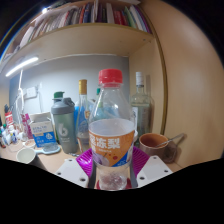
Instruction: Pour water
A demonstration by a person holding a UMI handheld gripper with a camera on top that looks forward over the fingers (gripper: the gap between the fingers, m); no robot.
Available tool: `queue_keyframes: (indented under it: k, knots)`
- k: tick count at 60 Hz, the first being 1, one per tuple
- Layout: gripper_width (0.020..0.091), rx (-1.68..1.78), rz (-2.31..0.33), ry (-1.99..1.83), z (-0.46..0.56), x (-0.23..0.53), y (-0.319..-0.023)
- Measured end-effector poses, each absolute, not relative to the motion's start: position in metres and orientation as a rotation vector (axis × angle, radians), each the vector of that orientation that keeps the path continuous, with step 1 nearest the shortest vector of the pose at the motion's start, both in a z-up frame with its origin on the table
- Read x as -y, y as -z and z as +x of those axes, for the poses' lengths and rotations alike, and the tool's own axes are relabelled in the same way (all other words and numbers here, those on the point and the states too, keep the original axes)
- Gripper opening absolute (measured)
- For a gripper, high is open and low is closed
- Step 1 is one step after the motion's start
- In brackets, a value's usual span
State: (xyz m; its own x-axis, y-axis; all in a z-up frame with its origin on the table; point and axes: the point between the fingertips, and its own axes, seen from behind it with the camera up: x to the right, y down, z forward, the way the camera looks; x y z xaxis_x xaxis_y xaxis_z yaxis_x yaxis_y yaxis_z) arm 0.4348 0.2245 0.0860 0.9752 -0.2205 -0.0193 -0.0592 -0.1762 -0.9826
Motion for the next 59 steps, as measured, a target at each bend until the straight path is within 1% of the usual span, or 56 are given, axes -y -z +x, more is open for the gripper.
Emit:
queue_keyframes:
  k: [3,10,11,12,14,15,16,17,24,33,44,59]
  knots:
    - [0.0509,-0.213,-1.752,0.143,0.435,-0.225,-0.085]
    - [0.0578,-0.199,-1.834,0.132,0.431,-0.222,-0.079]
    - [0.0597,-0.198,-1.851,0.125,0.429,-0.22,-0.078]
    - [0.0634,-0.197,-1.87,0.115,0.429,-0.219,-0.077]
    - [0.0735,-0.208,-1.9,0.088,0.425,-0.214,-0.076]
    - [0.0767,-0.217,-1.909,0.073,0.422,-0.21,-0.076]
    - [0.0826,-0.225,-1.915,0.059,0.421,-0.207,-0.076]
    - [0.0849,-0.233,-1.919,0.046,0.419,-0.203,-0.077]
    - [0.0832,-0.266,-1.962,0.048,0.418,-0.169,-0.079]
    - [0.0833,-0.265,-1.976,0.068,0.402,-0.105,-0.104]
    - [0.083,-0.277,-1.988,0.044,0.357,0.005,-0.154]
    - [0.0835,-0.191,-1.979,0.088,0.283,0.169,-0.235]
